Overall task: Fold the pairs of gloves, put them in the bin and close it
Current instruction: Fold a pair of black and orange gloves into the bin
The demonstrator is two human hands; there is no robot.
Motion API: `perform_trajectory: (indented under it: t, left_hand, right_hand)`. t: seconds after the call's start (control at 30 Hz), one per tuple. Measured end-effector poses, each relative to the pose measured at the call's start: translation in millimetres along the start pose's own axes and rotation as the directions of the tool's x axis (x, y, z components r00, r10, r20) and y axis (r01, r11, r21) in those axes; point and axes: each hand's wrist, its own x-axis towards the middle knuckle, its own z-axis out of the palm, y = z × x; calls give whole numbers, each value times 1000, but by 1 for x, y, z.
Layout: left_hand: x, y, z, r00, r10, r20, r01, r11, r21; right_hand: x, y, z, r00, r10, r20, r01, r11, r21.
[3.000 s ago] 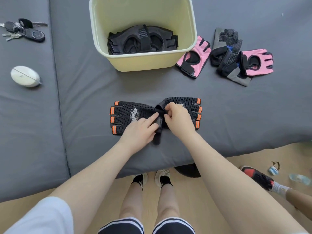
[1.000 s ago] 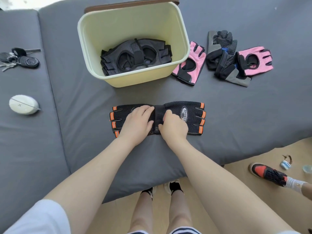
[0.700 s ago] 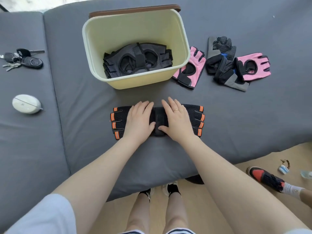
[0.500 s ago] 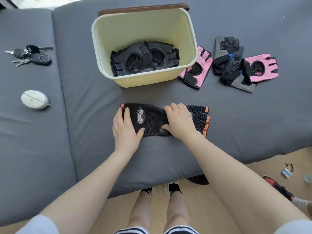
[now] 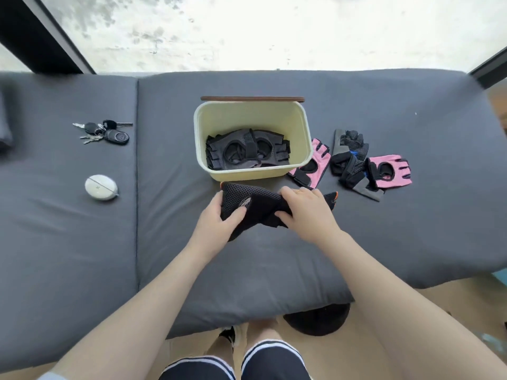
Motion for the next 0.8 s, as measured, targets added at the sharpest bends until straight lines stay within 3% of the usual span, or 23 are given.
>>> perform_trajectory:
  t: [0.2, 0.33, 0.5, 0.73, 0.8]
  left_hand:
    - [39, 67, -16, 972, 125, -197, -101, 987, 127]
    - [81, 82, -23, 948, 92, -306, -2, 959, 282]
    - [114, 74, -13, 932, 75, -354, 50, 942, 332]
    - [139, 56, -6, 956, -47, -291, 226, 748, 624]
    - [135, 53, 0, 947, 63, -313, 198, 653, 731]
  right_hand:
    - [72, 1, -68, 997, -42, -60, 40, 998, -40]
    - [128, 4, -69, 997, -66, 32, 67, 998, -20]
    - [184, 15, -33, 978, -95, 185, 96, 995, 4]
    - [196, 34, 0, 960, -176, 217, 216, 960, -179]
    - [191, 36, 1, 965, -225, 132, 252, 933, -256]
